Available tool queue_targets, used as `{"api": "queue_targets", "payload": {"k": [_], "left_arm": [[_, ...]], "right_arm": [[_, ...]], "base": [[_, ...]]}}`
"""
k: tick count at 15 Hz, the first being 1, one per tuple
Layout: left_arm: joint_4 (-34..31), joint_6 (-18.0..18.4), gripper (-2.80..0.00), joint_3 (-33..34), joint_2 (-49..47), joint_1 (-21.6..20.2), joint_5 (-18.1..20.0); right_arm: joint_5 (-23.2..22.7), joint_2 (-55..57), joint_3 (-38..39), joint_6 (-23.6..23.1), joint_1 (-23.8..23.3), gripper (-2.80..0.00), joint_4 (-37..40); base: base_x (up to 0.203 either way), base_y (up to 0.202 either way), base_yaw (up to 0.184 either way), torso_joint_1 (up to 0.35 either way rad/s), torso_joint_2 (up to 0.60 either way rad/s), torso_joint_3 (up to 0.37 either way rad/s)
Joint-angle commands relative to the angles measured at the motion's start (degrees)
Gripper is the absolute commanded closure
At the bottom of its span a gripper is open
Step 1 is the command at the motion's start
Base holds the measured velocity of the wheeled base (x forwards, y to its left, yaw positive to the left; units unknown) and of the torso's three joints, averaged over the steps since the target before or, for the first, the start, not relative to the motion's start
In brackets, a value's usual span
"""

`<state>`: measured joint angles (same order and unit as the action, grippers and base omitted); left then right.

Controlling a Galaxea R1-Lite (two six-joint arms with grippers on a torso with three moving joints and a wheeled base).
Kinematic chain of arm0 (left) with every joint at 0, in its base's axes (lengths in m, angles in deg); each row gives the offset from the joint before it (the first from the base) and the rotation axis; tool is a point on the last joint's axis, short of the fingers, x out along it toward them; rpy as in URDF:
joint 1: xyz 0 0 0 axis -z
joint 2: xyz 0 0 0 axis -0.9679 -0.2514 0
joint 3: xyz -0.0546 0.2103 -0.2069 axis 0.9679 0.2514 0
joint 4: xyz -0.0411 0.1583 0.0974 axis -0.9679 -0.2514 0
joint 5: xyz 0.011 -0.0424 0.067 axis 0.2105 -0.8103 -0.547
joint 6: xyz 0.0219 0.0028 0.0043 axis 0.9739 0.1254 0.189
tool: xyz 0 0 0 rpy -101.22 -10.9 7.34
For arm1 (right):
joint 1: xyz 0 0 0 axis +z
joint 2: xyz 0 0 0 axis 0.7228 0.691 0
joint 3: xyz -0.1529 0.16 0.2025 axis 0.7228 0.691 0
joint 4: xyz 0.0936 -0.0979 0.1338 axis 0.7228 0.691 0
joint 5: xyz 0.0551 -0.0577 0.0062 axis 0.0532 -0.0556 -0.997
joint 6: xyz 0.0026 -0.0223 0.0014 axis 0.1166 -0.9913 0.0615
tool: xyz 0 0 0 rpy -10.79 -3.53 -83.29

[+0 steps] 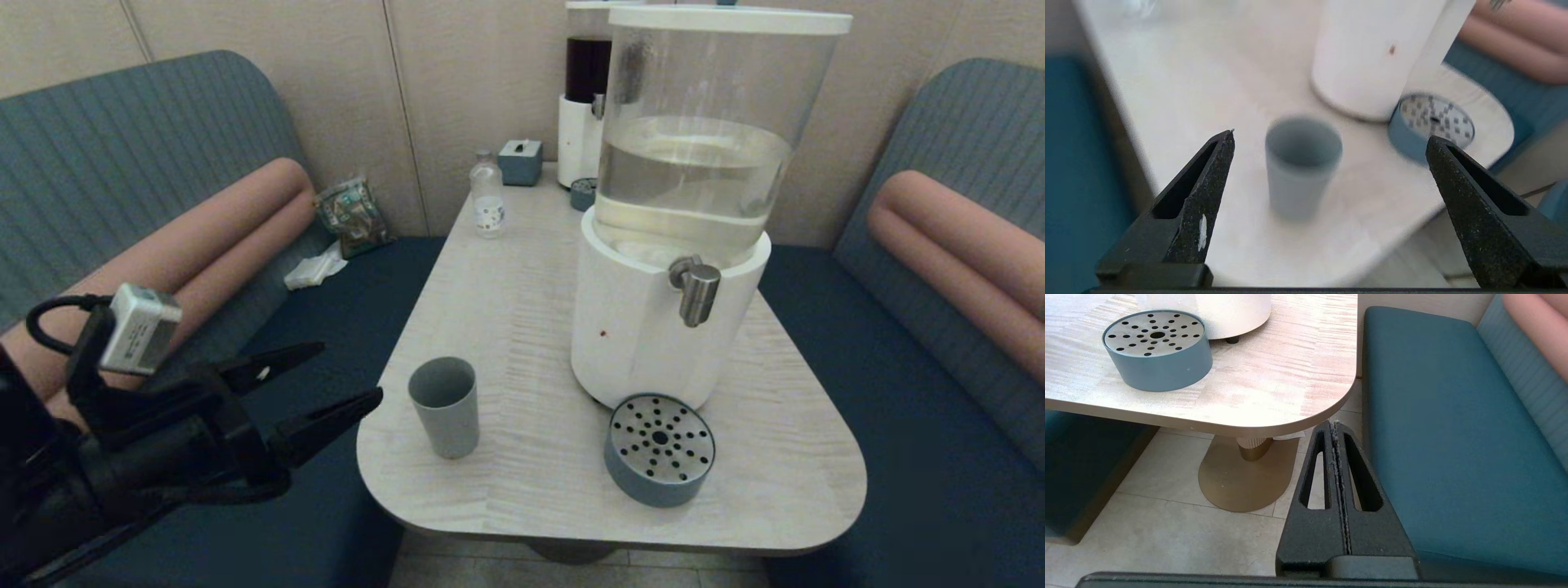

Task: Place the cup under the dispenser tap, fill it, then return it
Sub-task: Pick up the cup

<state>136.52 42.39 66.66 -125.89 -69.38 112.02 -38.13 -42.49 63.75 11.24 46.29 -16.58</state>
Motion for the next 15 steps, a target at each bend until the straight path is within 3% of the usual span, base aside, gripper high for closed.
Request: {"api": "queue_targets", "payload": {"k": [1,2,4,7,12,15], "left_arm": [[14.9,-0.8,-2.8,1.4,-11.7,-0.1,2.3],[19.1,-1.4,-2.8,2.8,-14.0,-0.4,5.0],[19.9,-1.4,-2.8,2.8,-18.3,-5.1,10.0],[20.1,2.6,-2.8,1.1,-25.2,-11.2,20.6],[20.2,3.7,-2.8,-1.0,-31.1,-11.8,26.9],[20.2,3.8,-2.8,-5.1,-35.6,-11.7,28.2]], "right_arm": [[0.0,-0.1,0.0,0.0,0.0,0.0,0.0],[0.0,-0.1,0.0,-0.2,0.0,0.0,0.1],[0.1,-0.2,0.0,-0.8,0.0,0.0,0.0],[0.1,-0.2,0.0,-1.0,0.0,0.0,0.0],[0.1,-0.2,0.0,-1.0,0.0,0.0,0.0],[0.1,-0.2,0.0,-1.0,0.0,0.0,0.0]], "base": [[0.0,0.0,0.0,0.0,0.0,0.0],[0.0,0.0,0.0,0.0,0.0,0.0],[0.0,0.0,0.0,0.0,0.0,0.0],[0.0,0.0,0.0,0.0,0.0,0.0],[0.0,0.0,0.0,0.0,0.0,0.0],[0.0,0.0,0.0,0.0,0.0,0.0]]}}
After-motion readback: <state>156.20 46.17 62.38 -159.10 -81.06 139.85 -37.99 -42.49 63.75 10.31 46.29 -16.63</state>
